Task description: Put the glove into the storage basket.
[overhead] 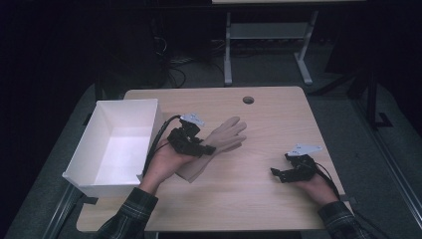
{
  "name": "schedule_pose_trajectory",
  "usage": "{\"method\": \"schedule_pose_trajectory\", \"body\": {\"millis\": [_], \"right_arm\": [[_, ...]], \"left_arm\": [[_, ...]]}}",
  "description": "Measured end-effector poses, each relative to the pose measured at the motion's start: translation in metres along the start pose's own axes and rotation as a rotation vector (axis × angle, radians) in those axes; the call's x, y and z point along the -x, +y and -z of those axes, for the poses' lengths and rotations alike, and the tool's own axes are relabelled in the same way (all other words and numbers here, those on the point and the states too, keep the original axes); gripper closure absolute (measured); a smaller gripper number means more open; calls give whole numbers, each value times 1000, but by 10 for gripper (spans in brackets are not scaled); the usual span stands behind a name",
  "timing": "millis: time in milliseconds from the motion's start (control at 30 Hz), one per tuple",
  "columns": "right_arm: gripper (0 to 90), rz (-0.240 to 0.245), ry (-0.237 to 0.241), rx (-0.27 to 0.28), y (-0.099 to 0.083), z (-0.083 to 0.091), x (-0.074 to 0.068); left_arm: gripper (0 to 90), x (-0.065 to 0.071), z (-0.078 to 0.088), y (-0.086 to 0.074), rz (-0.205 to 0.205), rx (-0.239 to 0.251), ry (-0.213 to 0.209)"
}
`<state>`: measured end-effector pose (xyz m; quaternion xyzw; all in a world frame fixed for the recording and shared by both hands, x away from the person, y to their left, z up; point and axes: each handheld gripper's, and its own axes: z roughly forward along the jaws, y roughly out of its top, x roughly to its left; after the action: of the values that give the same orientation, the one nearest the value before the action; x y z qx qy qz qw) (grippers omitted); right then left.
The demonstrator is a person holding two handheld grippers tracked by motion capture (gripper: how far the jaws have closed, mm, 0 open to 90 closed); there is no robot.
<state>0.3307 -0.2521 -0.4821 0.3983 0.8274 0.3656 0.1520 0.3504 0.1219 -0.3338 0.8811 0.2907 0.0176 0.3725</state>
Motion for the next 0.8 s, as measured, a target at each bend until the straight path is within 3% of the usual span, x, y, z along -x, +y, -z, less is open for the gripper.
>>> {"method": "schedule_pose_trajectory", "body": {"millis": [233,800], "right_arm": [[157,1,0,1,0,0,0],[157,4,2,-1,0,0,0]], "left_arm": [[686,-9,22,8,-6,4,36],[686,-41,78,0,81,70,145]]}}
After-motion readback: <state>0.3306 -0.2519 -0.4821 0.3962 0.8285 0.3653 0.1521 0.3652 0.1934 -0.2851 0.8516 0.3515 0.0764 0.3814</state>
